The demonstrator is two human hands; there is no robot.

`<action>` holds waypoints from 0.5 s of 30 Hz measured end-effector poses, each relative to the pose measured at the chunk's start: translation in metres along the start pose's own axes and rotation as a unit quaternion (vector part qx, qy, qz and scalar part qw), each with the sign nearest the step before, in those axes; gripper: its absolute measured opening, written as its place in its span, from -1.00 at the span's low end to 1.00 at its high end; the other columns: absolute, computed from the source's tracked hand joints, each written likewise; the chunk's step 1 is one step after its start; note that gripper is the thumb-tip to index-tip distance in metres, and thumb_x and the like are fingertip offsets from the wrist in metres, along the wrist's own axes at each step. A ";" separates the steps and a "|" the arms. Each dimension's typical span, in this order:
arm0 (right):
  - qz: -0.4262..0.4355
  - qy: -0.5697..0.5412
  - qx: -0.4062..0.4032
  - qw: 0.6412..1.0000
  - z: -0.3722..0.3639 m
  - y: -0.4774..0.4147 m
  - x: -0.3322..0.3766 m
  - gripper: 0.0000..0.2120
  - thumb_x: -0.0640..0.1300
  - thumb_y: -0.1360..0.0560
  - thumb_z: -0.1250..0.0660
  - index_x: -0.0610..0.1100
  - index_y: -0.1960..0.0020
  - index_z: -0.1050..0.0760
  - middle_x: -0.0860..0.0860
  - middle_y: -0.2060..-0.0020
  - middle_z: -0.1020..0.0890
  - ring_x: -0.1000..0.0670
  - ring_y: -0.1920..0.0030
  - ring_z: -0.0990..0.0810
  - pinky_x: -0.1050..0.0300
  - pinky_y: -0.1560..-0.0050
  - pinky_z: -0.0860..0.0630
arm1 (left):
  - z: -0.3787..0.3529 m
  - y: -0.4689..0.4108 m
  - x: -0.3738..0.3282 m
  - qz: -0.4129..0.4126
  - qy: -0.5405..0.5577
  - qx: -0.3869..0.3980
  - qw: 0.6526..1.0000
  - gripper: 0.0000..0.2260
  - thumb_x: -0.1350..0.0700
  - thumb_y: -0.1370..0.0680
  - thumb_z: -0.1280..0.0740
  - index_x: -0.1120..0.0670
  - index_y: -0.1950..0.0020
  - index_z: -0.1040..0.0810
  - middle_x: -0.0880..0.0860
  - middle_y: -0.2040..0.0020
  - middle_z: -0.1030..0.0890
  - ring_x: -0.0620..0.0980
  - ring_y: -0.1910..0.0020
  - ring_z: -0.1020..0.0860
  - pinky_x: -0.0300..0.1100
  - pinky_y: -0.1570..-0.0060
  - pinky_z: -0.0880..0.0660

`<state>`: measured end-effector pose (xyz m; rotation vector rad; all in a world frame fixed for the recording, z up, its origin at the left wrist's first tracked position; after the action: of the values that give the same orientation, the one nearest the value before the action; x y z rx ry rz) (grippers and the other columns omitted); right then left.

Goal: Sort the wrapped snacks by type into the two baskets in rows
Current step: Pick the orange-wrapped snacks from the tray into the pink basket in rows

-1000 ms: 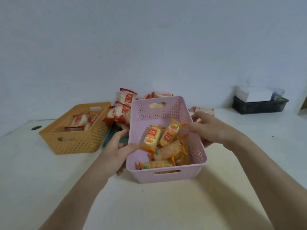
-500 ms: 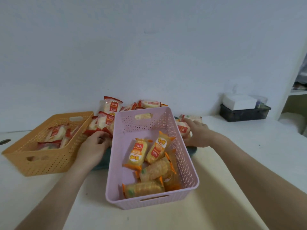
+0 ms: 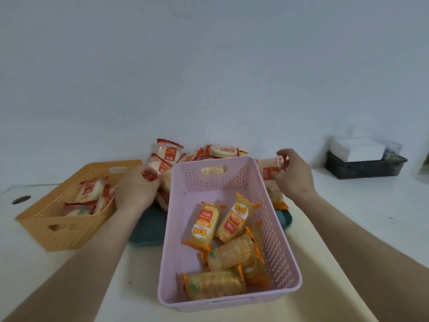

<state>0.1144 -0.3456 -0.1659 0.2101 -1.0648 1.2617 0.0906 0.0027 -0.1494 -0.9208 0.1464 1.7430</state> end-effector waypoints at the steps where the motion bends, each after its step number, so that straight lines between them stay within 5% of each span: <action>1: 0.016 -0.031 -0.033 0.999 0.009 -0.001 0.006 -0.50 -0.32 -0.40 -0.36 -0.03 -0.28 -0.41 -0.08 -0.08 -0.59 -0.12 -0.06 -0.59 -0.10 -0.09 -0.55 | 0.005 0.000 -0.002 -0.011 0.000 -0.018 1.000 -0.92 -0.07 -0.52 -0.37 -0.10 0.08 -0.55 -0.04 0.11 -0.67 0.01 0.15 -0.63 0.02 0.09 -0.60; 6: 0.034 -0.243 -0.087 0.965 0.049 0.002 0.052 -0.45 -0.36 -0.42 -0.42 0.00 -0.31 -0.37 -0.01 0.03 -0.54 0.03 0.19 -0.61 0.19 0.26 -0.61 | 0.050 0.014 -0.029 -0.115 0.029 -0.152 0.981 -0.90 0.06 -0.57 -0.32 -0.04 -0.06 -0.59 -0.03 0.06 -0.65 0.07 0.05 -0.61 -0.04 0.06 -0.53; 11: -0.031 -0.549 0.165 0.819 0.048 0.016 0.102 -0.71 -0.45 -0.46 -0.32 -0.29 -0.17 -0.52 -0.16 0.02 -0.65 -0.10 0.04 -0.67 0.14 0.13 -0.63 | 0.081 0.029 -0.061 -0.187 0.143 -0.174 0.956 -0.87 0.17 -0.53 -0.38 -0.07 0.03 -0.58 -0.07 0.09 -0.66 -0.08 0.09 -0.62 0.00 0.02 -0.60; 15: -0.004 -0.564 0.310 0.765 0.031 0.036 0.137 -0.75 -0.42 -0.46 -0.28 -0.15 0.17 -0.66 -0.09 0.20 -0.67 -0.01 0.20 -0.65 0.18 0.23 -0.56 | 0.095 0.045 -0.080 -0.206 0.236 -0.138 0.940 -0.75 0.25 -0.50 -0.42 -0.13 0.14 -0.55 -0.12 0.15 -0.64 -0.28 0.15 -0.60 -0.41 0.15 -0.53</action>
<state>0.0570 -0.2622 -0.0625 1.6532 -1.5676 1.4385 0.0112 -0.0263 -0.0482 -1.4553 0.0150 1.1492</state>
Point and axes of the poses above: each hand's wrist, its own y-axis away from the middle knuckle, its own z-axis out of the back of the hand, x = y × z, the point moved 4 cm from there along -y, towards the middle knuckle
